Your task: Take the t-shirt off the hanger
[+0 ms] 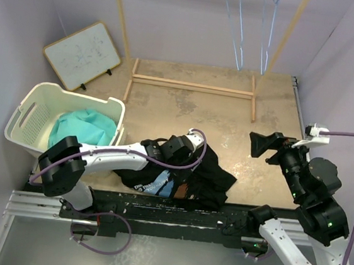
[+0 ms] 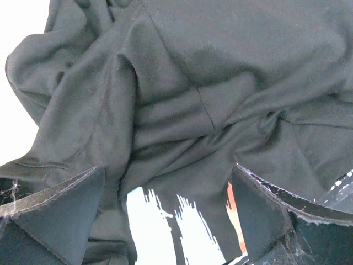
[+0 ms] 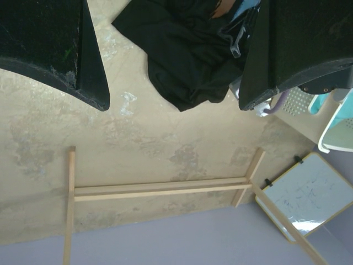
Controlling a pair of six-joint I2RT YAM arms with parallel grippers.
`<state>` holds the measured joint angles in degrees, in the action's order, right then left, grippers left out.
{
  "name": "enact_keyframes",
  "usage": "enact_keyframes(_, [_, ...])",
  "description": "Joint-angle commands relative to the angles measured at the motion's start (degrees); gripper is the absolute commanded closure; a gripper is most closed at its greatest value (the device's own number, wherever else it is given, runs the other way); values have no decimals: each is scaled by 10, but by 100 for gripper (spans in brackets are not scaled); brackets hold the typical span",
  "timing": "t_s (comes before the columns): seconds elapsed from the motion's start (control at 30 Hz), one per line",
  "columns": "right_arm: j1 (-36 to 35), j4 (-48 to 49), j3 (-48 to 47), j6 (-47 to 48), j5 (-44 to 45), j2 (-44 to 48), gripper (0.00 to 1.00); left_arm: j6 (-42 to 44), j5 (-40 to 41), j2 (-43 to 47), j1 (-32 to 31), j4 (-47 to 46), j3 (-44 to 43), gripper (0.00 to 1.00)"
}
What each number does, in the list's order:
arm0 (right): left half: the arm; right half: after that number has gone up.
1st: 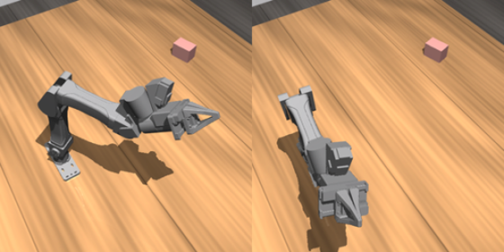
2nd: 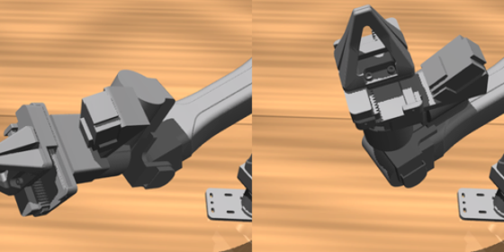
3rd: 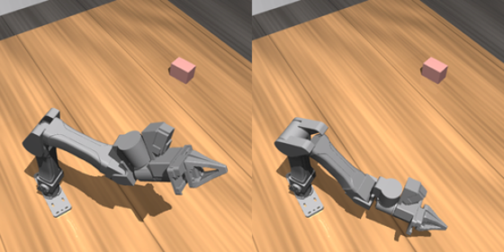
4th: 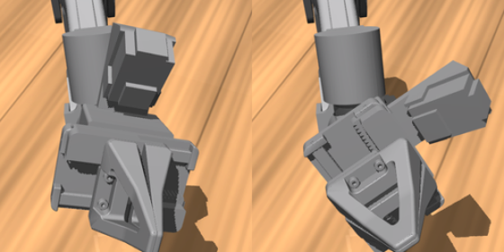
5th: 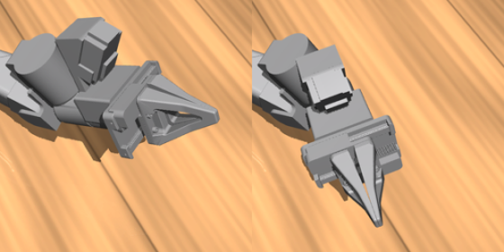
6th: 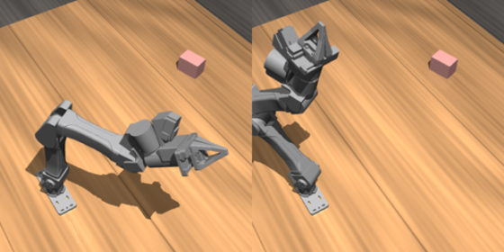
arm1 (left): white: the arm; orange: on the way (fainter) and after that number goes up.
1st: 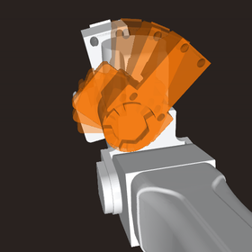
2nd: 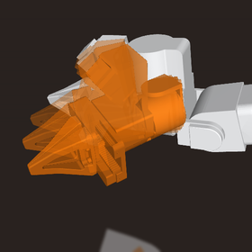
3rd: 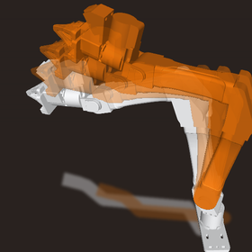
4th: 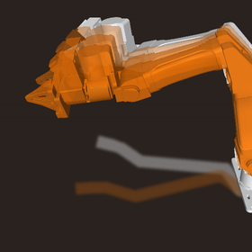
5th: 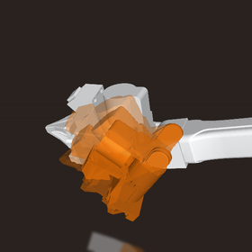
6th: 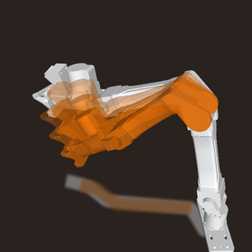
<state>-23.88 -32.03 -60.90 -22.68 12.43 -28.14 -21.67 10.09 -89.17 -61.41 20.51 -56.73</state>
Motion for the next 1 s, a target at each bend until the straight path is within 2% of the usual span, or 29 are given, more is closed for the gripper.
enact_keyframes(0.0, [0,-3,9,-12,-11,26,0,11,35,-5,-3,-52,-10,1])
enact_keyframes(0.3, [1,-5,25,-5,-36,26,0,23,-12,-39,-6,-147,39,1])
enact_keyframes(0.53, [1,-7,47,-3,-44,35,0,16,5,-68,-6,-158,42,3])
enact_keyframes(0.57, [0,-8,47,-2,-44,35,0,18,3,-74,-6,-158,40,8])
enact_keyframes(0.6, [1,-8,47,-2,-43,37,0,19,1,-80,-6,-156,35,18])
enact_keyframes(0.67, [1,-8,47,-1,-42,36,0,23,-1,-97,-6,-141,20,49])
enact_keyframes(0.73, [1,-7,48,-2,-42,35,0,24,7,-114,-6,-111,-3,87])
enact_keyframes(0.77, [1,-6,49,-2,-41,34,0,25,11,-119,-6,-93,-15,100])
enact_keyframes(0.87, [1,-7,49,-3,-39,34,0,39,47,-99,-4,-25,-56,100])
enact_keyframes(0.97, [1,-7,50,-3,-41,33,0,64,65,-4,27,45,-114,100])
